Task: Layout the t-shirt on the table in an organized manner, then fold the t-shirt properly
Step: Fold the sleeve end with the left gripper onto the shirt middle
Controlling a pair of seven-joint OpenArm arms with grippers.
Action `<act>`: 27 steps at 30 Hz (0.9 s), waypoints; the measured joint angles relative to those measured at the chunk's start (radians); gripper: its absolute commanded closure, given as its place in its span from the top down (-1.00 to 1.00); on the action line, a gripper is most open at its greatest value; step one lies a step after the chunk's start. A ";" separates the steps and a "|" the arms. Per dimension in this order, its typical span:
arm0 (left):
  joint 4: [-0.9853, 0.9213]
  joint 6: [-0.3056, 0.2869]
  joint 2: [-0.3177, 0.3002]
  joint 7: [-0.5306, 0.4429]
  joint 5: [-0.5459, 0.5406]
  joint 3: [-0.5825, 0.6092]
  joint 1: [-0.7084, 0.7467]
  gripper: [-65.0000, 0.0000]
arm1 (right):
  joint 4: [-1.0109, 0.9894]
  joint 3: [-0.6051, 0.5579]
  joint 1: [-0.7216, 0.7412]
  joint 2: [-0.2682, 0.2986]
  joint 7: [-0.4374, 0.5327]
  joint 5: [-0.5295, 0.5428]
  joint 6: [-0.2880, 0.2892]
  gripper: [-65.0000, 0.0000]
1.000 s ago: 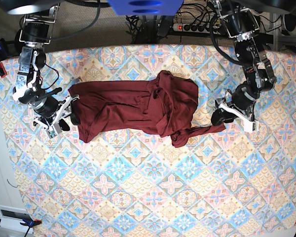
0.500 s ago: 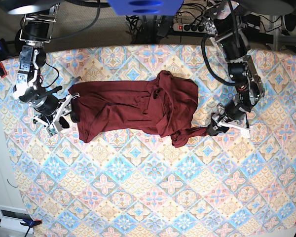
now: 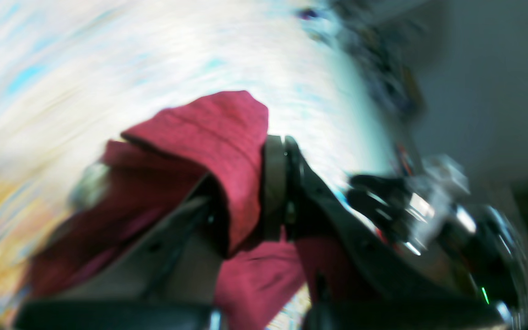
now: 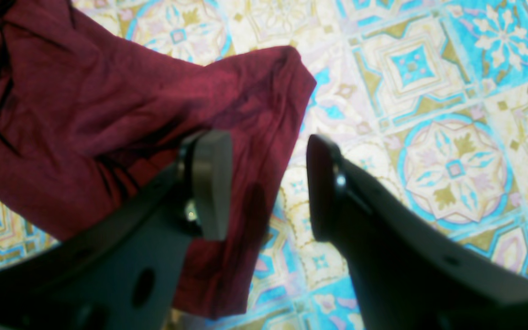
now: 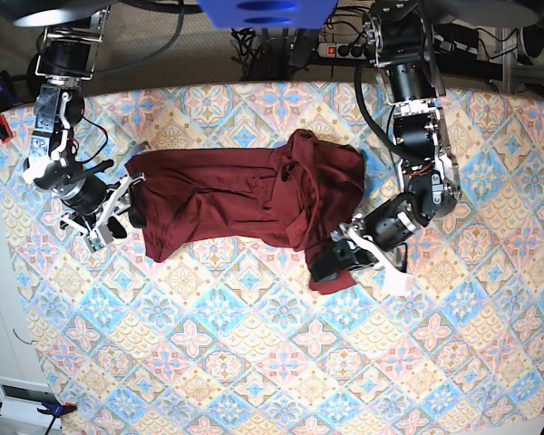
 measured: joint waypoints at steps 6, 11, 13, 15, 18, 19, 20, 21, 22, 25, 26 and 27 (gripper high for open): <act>0.070 -0.036 0.092 0.079 0.024 0.157 0.051 -1.00 | 0.000 0.000 -0.001 0.000 0.004 0.002 0.000 -0.20; 0.076 -0.039 0.122 0.067 0.071 0.262 0.100 -1.00 | 0.000 0.001 0.003 0.000 0.006 0.001 0.000 -0.20; 0.073 -0.039 0.117 0.073 0.101 0.267 0.124 -1.00 | 0.000 0.008 0.003 0.000 0.007 0.000 0.000 -0.20; 0.071 -0.036 0.113 0.072 0.114 0.266 0.132 -1.00 | 0.000 0.030 0.003 0.000 0.008 0.004 0.003 -0.20; 0.064 -0.037 0.100 0.064 0.148 0.262 0.138 -1.00 | 0.000 0.040 0.003 0.003 0.007 0.000 0.000 -0.20; 0.048 -0.038 0.093 0.063 0.161 0.263 0.136 -1.00 | 0.000 0.039 0.003 0.002 0.007 0.000 0.000 -0.20; 0.022 -0.039 0.091 0.061 0.175 0.264 0.134 -0.90 | 0.000 0.039 0.003 0.002 0.007 0.000 0.000 -0.20; -0.003 -0.029 0.089 0.062 0.199 0.264 0.134 -0.73 | 0.000 0.037 0.002 0.002 0.007 0.000 0.000 -0.20; -0.016 -0.014 0.085 0.070 0.210 0.264 0.134 -0.57 | 0.000 0.033 0.003 0.002 0.006 0.000 0.000 -0.20; -0.006 0.038 0.083 0.075 0.194 0.264 0.132 0.04 | 0.000 0.031 0.003 0.000 0.005 0.005 0.000 -0.20; 0.012 0.040 0.084 0.076 0.170 0.264 0.131 0.18 | 0.000 0.031 0.002 0.000 0.002 0.004 0.001 -0.20; 0.036 0.037 0.084 0.078 0.122 0.263 0.132 0.32 | 0.000 0.031 0.000 0.000 0.001 0.003 0.000 -0.20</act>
